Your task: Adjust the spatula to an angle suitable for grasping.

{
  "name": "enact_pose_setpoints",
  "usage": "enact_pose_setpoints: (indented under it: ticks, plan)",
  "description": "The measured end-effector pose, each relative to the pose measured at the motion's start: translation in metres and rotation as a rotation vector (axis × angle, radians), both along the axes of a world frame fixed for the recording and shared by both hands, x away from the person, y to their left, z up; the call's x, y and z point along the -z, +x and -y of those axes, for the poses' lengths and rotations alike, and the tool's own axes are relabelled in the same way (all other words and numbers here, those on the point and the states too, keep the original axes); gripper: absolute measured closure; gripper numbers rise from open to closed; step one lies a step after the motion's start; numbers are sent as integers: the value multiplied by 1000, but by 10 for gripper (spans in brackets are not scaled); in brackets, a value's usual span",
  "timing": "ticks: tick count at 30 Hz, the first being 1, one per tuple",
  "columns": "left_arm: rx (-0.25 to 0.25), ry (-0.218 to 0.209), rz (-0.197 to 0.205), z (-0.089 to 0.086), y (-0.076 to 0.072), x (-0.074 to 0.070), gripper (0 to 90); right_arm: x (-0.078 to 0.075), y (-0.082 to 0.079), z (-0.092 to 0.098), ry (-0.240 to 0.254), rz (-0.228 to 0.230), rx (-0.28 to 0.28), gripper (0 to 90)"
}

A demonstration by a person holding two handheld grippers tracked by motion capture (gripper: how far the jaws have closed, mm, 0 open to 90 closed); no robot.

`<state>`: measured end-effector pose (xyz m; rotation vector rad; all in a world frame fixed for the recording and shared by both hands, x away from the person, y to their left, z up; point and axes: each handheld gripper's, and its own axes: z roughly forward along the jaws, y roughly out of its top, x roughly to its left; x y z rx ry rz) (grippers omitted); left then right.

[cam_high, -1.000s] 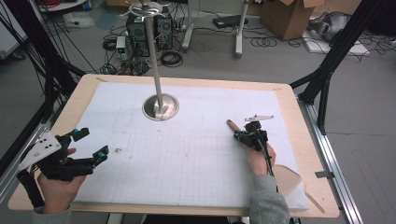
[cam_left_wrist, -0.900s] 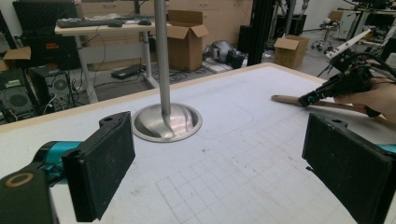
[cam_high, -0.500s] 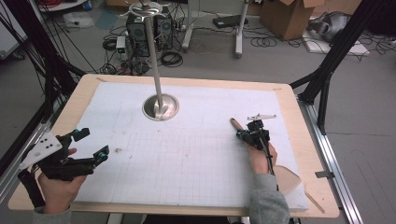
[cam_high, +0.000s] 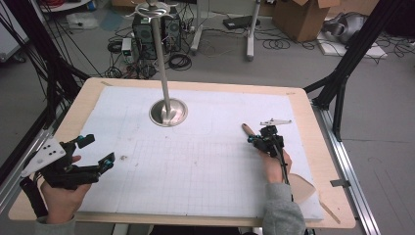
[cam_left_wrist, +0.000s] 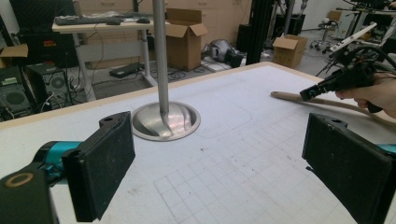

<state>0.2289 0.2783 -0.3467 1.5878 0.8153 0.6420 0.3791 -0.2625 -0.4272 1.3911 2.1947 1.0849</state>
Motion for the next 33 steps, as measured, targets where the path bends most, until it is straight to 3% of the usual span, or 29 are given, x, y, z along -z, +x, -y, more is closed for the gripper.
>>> enact_pose_setpoints:
  ticks: [4,5,10,11,12,15,19,20,33]
  plan:
    - [-5,3,1,-1,0,0,97,-10,-5,2,-1,17,-21,892]
    - [-4,4,1,-1,0,0,97,-18,-11,3,5,31,-26,855]
    - [-2,2,-1,0,0,0,97,-26,-19,8,-3,31,-54,759]
    - [0,0,-3,0,0,0,98,-29,-23,11,-3,28,-68,679]
    - [2,-4,-3,1,1,0,98,-29,-23,11,-3,28,-68,679]
    - [9,-2,-5,2,2,1,97,-34,-32,17,-17,48,-80,526]
    - [10,-2,-6,3,2,1,97,-36,-39,21,-26,61,-78,449]
    - [11,-3,-6,3,2,1,97,-37,-44,25,-20,77,-76,396]
    - [19,-8,-3,6,3,-1,97,-42,-70,45,-24,109,-96,246]
